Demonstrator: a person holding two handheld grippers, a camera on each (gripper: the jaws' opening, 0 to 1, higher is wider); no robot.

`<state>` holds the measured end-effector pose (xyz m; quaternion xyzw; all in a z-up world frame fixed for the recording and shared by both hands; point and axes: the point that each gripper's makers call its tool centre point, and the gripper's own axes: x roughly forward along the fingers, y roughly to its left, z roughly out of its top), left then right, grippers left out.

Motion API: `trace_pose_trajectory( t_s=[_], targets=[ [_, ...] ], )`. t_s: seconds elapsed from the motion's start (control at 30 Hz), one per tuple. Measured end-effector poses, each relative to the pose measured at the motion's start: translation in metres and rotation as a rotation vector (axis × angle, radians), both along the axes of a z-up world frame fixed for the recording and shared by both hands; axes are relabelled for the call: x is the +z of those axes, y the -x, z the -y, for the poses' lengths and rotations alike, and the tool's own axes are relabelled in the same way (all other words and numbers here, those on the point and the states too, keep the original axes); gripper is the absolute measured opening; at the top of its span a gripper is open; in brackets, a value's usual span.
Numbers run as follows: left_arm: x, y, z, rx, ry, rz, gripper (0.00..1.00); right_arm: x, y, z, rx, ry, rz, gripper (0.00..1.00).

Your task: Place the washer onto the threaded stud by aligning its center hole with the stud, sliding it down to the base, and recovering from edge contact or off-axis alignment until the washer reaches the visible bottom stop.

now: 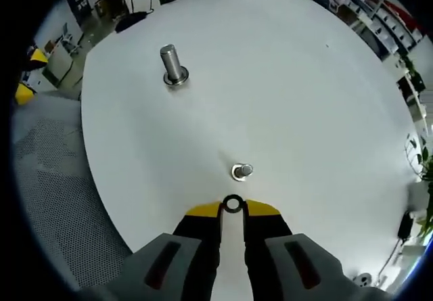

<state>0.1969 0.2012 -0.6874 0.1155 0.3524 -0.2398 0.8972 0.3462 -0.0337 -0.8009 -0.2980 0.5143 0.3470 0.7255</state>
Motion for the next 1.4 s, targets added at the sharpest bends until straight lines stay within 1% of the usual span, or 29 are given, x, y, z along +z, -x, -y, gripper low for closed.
trace_pose_trajectory(
  t_s=[0.17,0.27,0.53,0.63,0.7,0.8,0.97,1.4],
  targets=[
    [0.001,0.000,0.000,-0.002,0.001,0.001,0.24,0.009,-0.004,-0.002,0.010,-0.012,0.023,0.13],
    [0.001,0.000,0.000,-0.003,0.000,0.002,0.24,0.012,-0.005,-0.003,0.011,-0.024,0.023,0.13],
    [0.002,-0.001,0.000,0.000,0.002,0.009,0.24,0.020,-0.009,-0.009,0.046,-0.039,0.051,0.13],
    [0.002,-0.001,0.000,0.000,0.002,0.009,0.24,0.021,-0.006,-0.016,0.085,-0.055,0.046,0.13],
    [0.002,-0.001,0.000,0.000,0.003,0.010,0.24,0.020,-0.007,-0.014,0.102,-0.028,0.056,0.13],
    [0.002,-0.001,0.000,0.002,0.004,0.010,0.24,0.020,-0.009,-0.015,0.095,-0.033,0.062,0.13],
    [0.002,-0.001,0.000,0.001,0.004,0.010,0.24,0.025,-0.014,-0.017,0.098,-0.033,0.089,0.13],
    [0.002,-0.001,-0.001,0.004,0.003,0.009,0.24,0.020,-0.022,-0.022,0.116,-0.019,0.095,0.13]
  ],
)
